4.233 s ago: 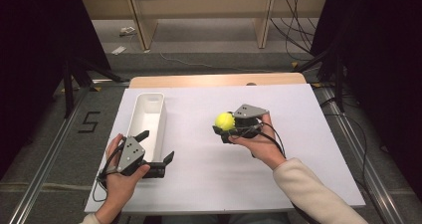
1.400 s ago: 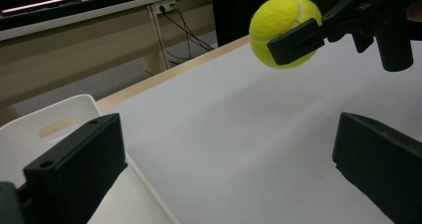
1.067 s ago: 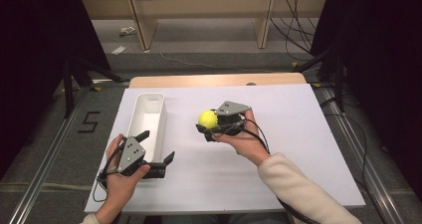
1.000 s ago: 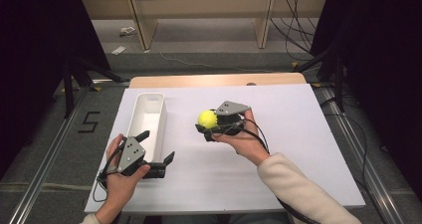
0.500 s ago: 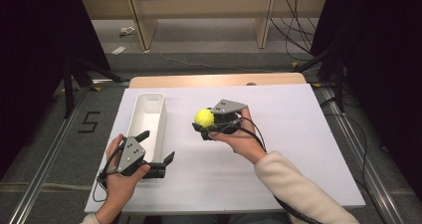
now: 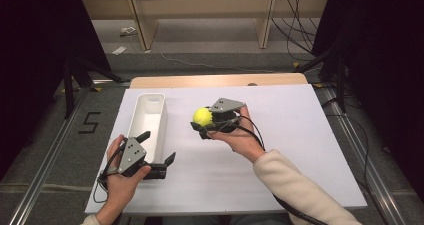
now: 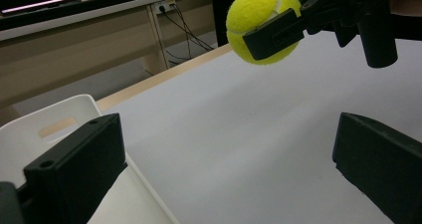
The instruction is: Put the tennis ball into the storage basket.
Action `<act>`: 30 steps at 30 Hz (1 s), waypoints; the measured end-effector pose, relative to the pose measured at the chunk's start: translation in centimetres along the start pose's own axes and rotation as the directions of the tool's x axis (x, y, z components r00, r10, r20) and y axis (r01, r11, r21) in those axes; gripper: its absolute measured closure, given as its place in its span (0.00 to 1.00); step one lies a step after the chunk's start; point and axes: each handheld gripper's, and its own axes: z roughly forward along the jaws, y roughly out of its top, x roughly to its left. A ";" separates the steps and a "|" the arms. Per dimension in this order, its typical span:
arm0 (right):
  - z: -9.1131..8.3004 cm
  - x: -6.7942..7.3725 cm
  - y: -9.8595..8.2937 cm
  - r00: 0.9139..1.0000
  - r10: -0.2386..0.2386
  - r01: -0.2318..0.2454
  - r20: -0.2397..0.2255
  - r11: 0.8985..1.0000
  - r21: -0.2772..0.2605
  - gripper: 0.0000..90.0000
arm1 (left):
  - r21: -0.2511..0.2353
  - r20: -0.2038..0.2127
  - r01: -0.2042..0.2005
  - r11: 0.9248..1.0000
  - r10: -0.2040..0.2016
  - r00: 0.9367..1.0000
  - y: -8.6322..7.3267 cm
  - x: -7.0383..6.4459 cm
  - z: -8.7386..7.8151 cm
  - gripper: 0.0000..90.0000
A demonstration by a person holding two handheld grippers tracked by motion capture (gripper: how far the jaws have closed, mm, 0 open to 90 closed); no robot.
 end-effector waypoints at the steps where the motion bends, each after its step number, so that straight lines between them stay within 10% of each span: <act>1: 0.0 0.0 0.0 1.000 0.000 0.000 -0.001 1.000 0.000 0.30 | 0.000 0.000 0.000 1.000 0.000 1.000 0.0 0.0 0.0 0.00; 30: 1.2 0.8 1.5 1.000 -0.016 0.016 -0.021 1.000 -0.003 0.30 | 0.001 0.001 -0.001 1.000 0.001 1.000 0.0 0.0 0.0 0.00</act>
